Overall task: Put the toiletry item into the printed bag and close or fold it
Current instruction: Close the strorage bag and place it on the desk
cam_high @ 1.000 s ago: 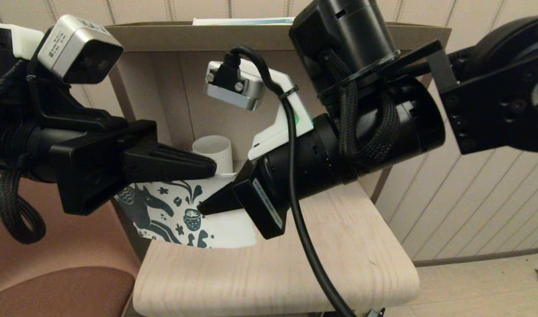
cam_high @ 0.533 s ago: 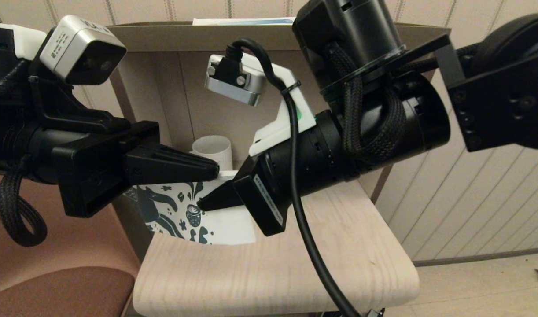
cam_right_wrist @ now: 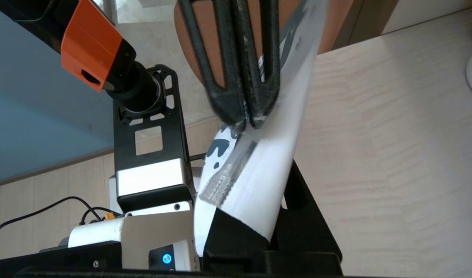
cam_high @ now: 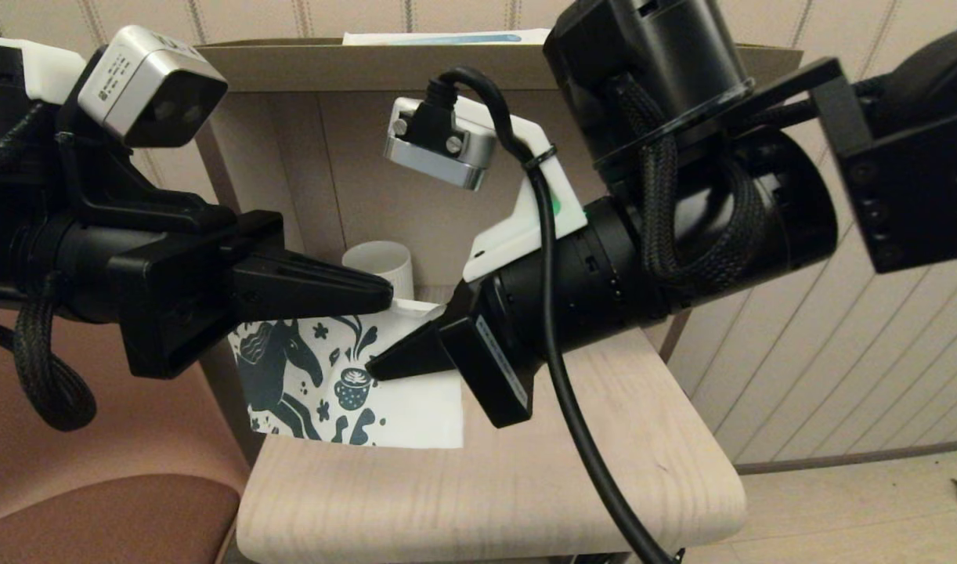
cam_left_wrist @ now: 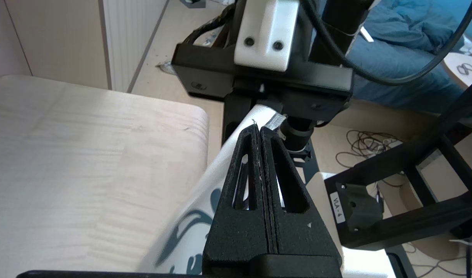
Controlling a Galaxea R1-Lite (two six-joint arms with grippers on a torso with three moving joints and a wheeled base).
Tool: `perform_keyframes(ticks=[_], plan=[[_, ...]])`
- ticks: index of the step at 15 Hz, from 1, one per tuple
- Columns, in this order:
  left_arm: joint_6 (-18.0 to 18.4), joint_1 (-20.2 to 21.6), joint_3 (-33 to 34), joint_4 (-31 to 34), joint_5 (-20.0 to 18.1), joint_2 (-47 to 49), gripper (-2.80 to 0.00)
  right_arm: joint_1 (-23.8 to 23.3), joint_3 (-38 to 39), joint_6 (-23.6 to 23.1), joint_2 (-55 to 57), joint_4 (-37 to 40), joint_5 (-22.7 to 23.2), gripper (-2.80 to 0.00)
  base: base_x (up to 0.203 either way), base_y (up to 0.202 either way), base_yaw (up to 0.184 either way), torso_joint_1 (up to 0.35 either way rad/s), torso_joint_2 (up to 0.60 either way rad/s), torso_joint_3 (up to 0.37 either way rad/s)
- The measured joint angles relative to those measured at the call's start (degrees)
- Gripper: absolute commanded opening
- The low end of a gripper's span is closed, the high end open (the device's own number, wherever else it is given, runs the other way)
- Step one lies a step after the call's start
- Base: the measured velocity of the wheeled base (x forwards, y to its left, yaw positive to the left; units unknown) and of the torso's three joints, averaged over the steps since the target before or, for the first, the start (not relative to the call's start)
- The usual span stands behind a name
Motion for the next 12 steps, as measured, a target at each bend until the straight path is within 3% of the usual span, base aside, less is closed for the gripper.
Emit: perform_keyframes(ticks=[12], plan=[[0.1, 0.0, 0.1, 0.1, 0.1, 0.6, -2.80, 0.3, 2.0, -0.5, -2.6, -0.1, -0.1, -2.80, 0.000, 0.000, 0.000, 0.000, 0.00, 0.000]])
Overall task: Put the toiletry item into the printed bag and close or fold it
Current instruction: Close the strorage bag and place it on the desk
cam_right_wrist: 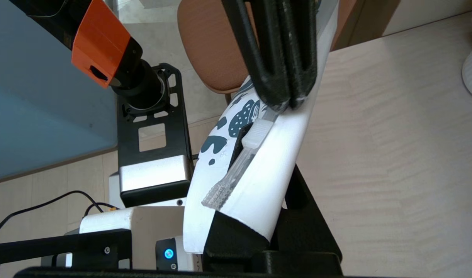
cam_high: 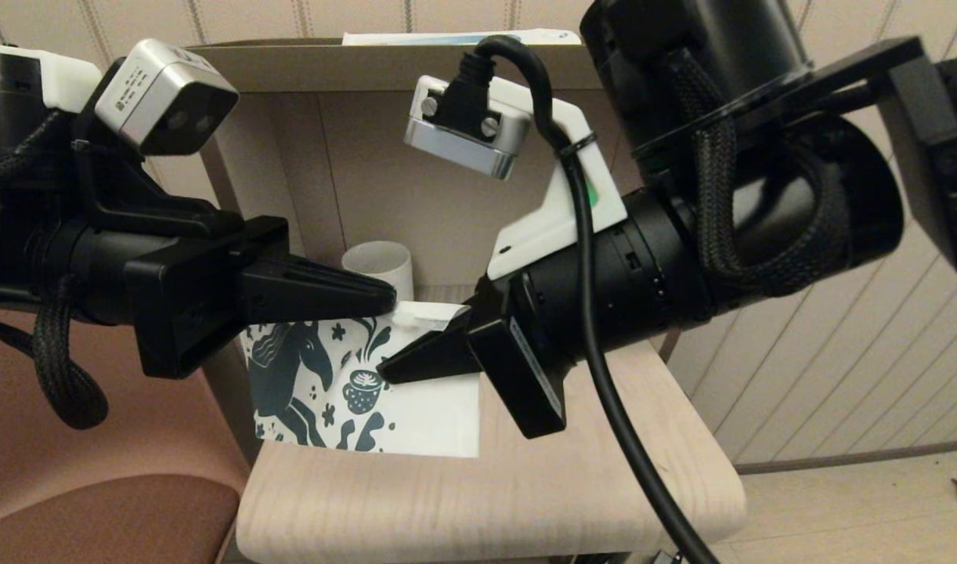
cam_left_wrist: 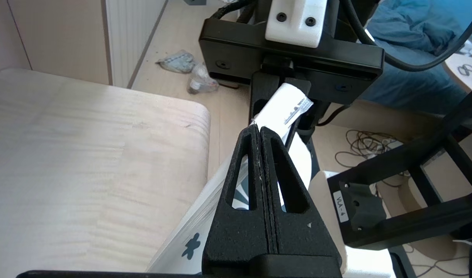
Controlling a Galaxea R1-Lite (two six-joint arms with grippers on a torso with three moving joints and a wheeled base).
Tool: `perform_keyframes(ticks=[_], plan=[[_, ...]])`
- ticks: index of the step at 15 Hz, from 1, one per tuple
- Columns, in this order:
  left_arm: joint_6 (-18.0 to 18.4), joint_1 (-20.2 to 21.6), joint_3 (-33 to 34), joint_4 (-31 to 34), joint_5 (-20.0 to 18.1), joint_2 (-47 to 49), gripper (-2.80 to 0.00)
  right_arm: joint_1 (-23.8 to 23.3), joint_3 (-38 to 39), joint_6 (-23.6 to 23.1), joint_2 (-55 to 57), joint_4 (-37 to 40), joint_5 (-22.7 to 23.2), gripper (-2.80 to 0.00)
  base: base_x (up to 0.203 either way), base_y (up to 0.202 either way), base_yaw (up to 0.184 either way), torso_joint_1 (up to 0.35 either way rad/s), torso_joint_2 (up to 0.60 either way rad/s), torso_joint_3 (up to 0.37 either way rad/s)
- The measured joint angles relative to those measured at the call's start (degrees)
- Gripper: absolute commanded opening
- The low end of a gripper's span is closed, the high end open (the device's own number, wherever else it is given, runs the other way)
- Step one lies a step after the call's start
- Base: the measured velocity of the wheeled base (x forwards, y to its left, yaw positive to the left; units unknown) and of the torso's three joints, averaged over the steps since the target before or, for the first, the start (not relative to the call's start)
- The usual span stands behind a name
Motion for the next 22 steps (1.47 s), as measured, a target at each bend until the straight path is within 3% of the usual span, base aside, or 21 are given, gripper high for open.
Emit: perform_keyframes(ticks=[6, 12, 13, 22], plan=[[-0.2, 0.3, -0.3, -0.1, 0.1, -0.6, -2.80, 0.0, 0.6, 0.0, -0.1, -0.1, 0.1, -2.80, 0.000, 0.000, 0.000, 0.000, 0.00, 0.000], [-3.3, 0.3, -1.5, -0.1, -0.1, -1.3, -2.80, 0.1, -0.2, 0.0, 1.0, -0.2, 0.2, -2.80, 0.000, 0.000, 0.000, 0.000, 0.00, 0.000], [-3.6, 0.3, -1.6, -0.1, 0.0, -1.5, 0.00, 0.1, -0.2, 0.0, 1.2, -0.2, 0.2, -2.80, 0.000, 0.000, 0.000, 0.000, 0.00, 0.000], [-3.6, 0.9, -1.5, -0.1, -0.5, -1.8, 0.00, 0.7, -1.8, 0.1, 2.1, -0.3, 0.2, -2.80, 0.000, 0.000, 0.000, 0.000, 0.00, 0.000]])
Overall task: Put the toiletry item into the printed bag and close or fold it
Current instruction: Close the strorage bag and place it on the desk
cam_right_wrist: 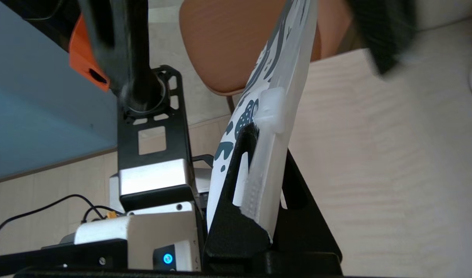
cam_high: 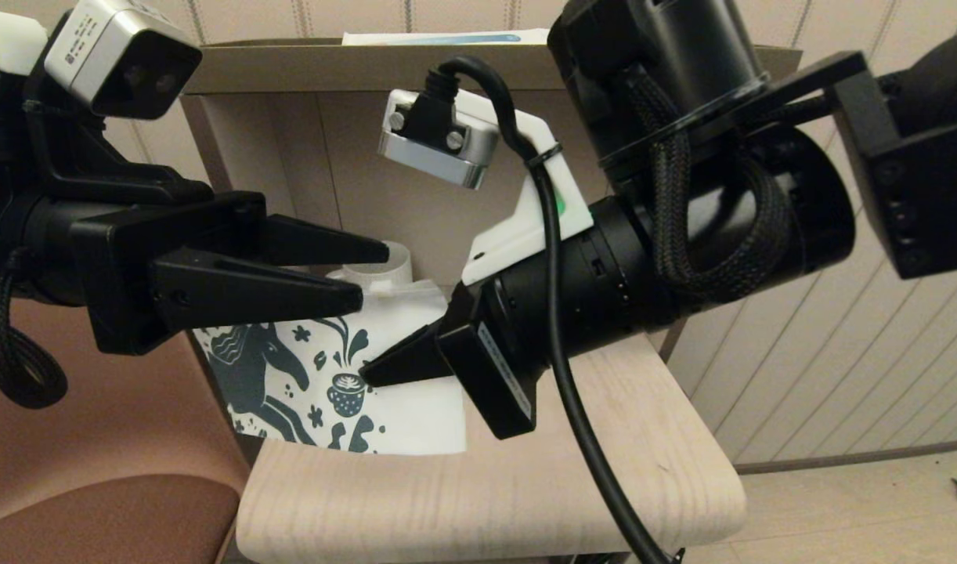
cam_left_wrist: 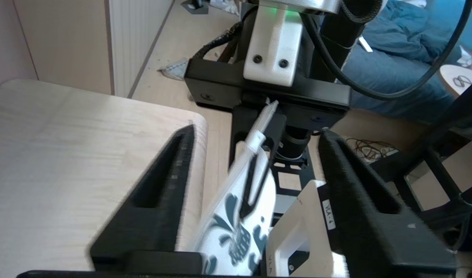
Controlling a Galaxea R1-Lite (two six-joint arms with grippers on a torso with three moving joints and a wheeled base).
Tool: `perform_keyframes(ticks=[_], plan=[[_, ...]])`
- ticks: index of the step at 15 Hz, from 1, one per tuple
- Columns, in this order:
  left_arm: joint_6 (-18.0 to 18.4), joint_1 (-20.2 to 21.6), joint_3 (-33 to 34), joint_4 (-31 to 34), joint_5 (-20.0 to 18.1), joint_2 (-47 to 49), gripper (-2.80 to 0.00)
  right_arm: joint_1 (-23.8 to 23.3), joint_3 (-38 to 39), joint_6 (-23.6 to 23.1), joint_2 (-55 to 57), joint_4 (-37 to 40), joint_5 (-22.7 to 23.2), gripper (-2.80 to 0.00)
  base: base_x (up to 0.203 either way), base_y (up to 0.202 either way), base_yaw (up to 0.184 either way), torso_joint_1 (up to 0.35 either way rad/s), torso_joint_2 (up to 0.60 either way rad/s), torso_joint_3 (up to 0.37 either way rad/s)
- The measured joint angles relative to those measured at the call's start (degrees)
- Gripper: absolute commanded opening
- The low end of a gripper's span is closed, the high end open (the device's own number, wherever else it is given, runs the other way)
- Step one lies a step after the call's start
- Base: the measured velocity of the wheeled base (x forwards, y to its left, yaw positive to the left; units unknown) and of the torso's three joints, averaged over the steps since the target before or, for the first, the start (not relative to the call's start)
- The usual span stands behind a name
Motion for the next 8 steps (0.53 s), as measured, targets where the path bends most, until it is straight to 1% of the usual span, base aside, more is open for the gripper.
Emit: perform_keyframes(ticks=[8], plan=[[0.2, 0.0, 0.6, 0.1, 0.0, -0.1, 0.00, 0.0, 0.1, 0.1, 0.4, 0.0, 0.0, -2.80, 0.000, 0.000, 0.000, 0.000, 0.00, 0.000]])
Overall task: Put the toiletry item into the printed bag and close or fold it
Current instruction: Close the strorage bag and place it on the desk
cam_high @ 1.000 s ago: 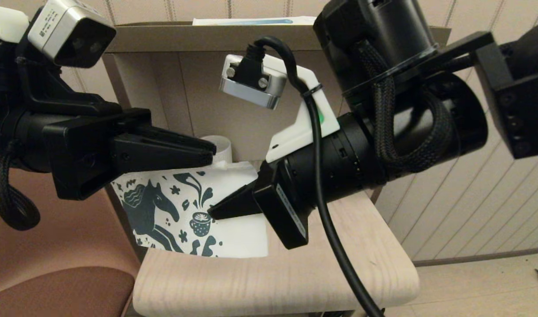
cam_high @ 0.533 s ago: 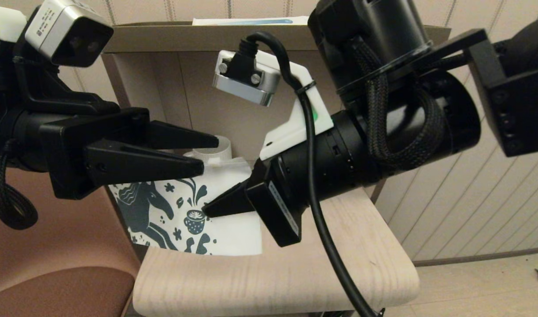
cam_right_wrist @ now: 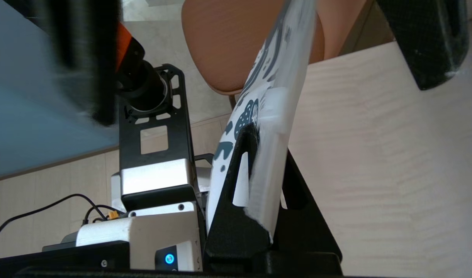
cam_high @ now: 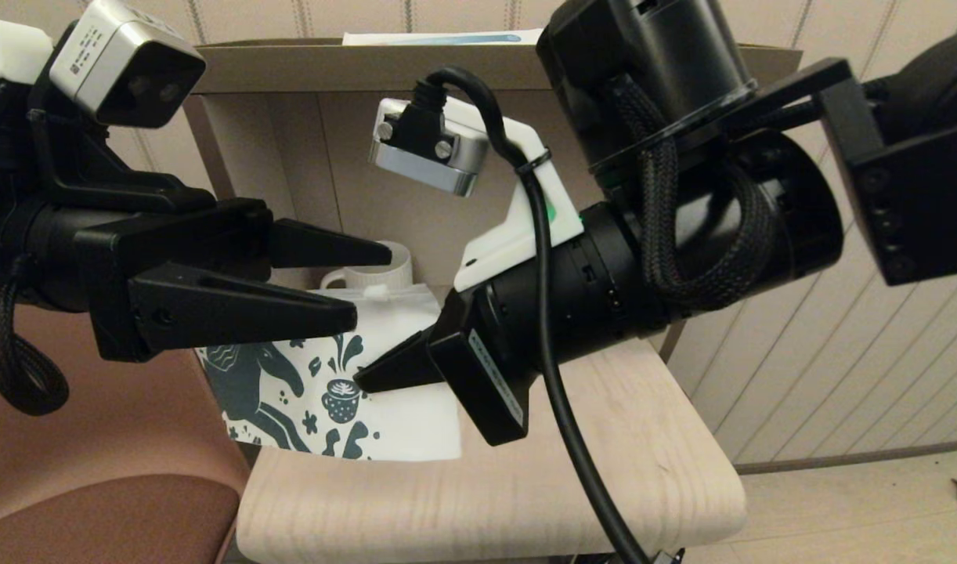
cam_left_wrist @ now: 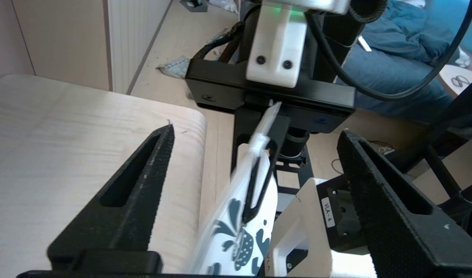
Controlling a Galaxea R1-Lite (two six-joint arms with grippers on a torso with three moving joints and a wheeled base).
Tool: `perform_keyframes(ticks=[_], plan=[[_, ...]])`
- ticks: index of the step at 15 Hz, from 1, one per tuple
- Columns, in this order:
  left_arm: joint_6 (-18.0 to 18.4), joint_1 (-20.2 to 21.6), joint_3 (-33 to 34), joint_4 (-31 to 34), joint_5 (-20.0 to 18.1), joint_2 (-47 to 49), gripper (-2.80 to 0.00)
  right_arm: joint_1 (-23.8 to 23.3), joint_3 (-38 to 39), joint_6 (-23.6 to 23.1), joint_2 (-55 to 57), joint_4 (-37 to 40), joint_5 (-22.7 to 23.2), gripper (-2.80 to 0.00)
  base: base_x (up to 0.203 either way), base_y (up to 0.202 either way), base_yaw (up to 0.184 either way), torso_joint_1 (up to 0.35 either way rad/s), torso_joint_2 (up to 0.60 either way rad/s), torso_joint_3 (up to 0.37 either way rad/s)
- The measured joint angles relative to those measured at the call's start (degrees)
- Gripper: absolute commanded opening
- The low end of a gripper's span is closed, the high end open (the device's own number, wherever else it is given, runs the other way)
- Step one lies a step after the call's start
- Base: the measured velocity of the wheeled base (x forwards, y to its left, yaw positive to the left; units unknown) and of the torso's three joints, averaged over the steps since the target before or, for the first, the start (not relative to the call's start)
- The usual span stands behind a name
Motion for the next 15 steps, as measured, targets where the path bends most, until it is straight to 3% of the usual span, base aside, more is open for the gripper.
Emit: perform_keyframes(ticks=[15], plan=[[0.7, -0.1, 0.8, 0.0, -0.1, -0.3, 0.00, -0.3, -1.5, 0.0, 1.5, 0.0, -0.1, -2.80, 0.000, 0.000, 0.000, 0.000, 0.00, 0.000]])
